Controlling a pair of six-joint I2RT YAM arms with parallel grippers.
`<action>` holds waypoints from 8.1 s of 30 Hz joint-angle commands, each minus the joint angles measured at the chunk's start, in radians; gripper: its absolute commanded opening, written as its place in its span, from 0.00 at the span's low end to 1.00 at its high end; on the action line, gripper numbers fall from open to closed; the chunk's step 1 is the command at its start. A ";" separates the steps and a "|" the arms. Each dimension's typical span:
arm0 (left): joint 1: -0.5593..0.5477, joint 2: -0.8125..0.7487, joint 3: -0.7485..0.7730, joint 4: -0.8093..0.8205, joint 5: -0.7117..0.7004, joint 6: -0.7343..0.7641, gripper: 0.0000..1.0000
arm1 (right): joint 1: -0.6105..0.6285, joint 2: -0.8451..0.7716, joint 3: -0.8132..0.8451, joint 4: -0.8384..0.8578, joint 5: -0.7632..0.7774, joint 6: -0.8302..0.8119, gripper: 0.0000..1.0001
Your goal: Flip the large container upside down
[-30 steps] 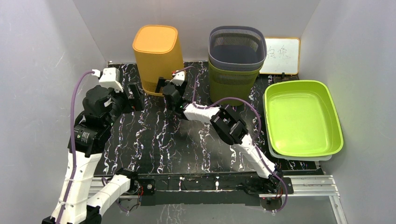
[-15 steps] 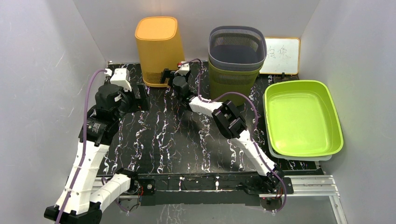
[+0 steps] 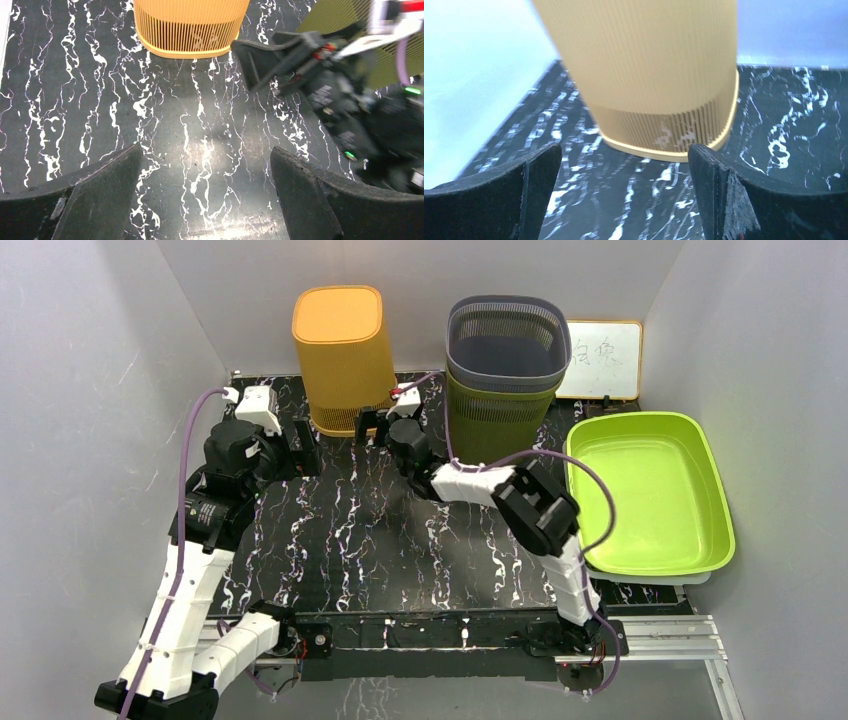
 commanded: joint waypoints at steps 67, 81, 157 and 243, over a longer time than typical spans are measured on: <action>-0.003 -0.060 -0.115 -0.054 0.019 -0.020 0.98 | -0.295 -0.488 0.730 -1.221 -0.103 -0.226 0.00; -0.004 -0.076 -0.147 -0.042 0.026 -0.042 0.98 | -0.295 -0.587 0.703 -1.154 -0.093 -0.307 0.00; -0.003 -0.040 0.598 0.189 -0.130 -0.106 0.98 | -0.271 -0.985 0.142 -0.339 -0.961 0.358 0.00; -0.003 -0.030 0.609 -0.032 -0.063 -0.026 0.98 | 0.130 -0.045 -0.744 1.183 0.113 1.480 0.00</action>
